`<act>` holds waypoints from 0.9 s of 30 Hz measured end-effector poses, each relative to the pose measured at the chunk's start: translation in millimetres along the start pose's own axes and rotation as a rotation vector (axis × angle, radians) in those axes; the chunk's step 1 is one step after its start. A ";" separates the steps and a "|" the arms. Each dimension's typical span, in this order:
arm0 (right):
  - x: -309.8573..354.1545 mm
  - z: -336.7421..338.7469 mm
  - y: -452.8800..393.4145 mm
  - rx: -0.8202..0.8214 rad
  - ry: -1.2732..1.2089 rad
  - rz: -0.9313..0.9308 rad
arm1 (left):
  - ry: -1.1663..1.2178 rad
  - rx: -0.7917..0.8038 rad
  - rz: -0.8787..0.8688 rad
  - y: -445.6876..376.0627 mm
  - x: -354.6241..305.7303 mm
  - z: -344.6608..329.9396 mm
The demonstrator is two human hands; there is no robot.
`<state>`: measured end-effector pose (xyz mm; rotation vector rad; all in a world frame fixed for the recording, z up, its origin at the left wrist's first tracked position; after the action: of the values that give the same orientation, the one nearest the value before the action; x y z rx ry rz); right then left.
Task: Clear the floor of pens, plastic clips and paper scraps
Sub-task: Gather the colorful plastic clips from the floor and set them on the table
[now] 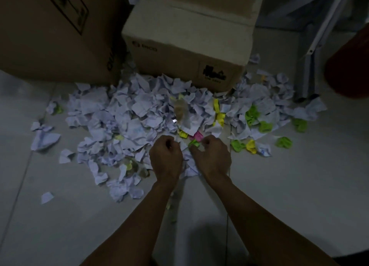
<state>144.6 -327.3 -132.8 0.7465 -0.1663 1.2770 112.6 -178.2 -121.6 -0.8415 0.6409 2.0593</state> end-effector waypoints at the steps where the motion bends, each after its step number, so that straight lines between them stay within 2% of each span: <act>1: 0.6 -6.3 -1.6 -0.012 0.023 0.007 | 0.032 -0.031 -0.011 2.7 2.0 1.2; 6: 2.2 -20.6 0.1 0.005 0.150 0.019 | 0.065 -0.092 -0.017 14.1 5.1 13.9; 8: 2.2 -20.7 1.0 0.026 0.147 0.022 | 0.086 -0.063 0.001 11.5 5.8 15.9; 11: 6.7 -11.2 3.7 -0.035 0.083 0.041 | 0.143 -0.007 0.056 1.4 2.8 14.7; 14: 29.4 -1.1 13.6 -0.028 -0.169 0.219 | 0.302 0.159 0.259 -7.1 -5.3 1.5; 16: 46.1 -2.7 22.0 0.052 -0.192 0.363 | 0.505 0.333 0.466 -6.1 -7.0 -13.7; 18: 53.0 -2.3 25.0 0.064 -0.185 0.408 | 0.679 0.395 0.614 -0.6 -9.7 -21.4; 20: 53.4 3.1 26.7 0.035 -0.226 0.444 | 0.768 0.357 0.694 2.9 -10.3 -21.1; 23: 54.3 5.1 31.5 0.130 -0.380 0.507 | 0.977 0.259 0.842 1.9 -3.8 -19.5; 25: 47.7 7.9 29.2 0.112 -0.469 0.419 | 1.019 0.140 0.930 -2.9 8.5 -14.1; 27: 33.5 10.9 18.2 -0.017 -0.417 0.255 | 0.948 0.050 0.938 -7.3 17.7 -5.5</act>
<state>141.7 -305.0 -100.0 0.9948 -0.6254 1.3434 112.4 -169.4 -139.4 -1.7322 1.8678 2.2942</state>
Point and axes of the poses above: each hand's wrist, its own y-axis away from the middle knuckle, its own z-axis out of the back of the hand, x = y × z, the point moved 5 cm from there along -y, towards the middle knuckle, and after that the axes turned 5 degrees about x, right-handed, at the moved point
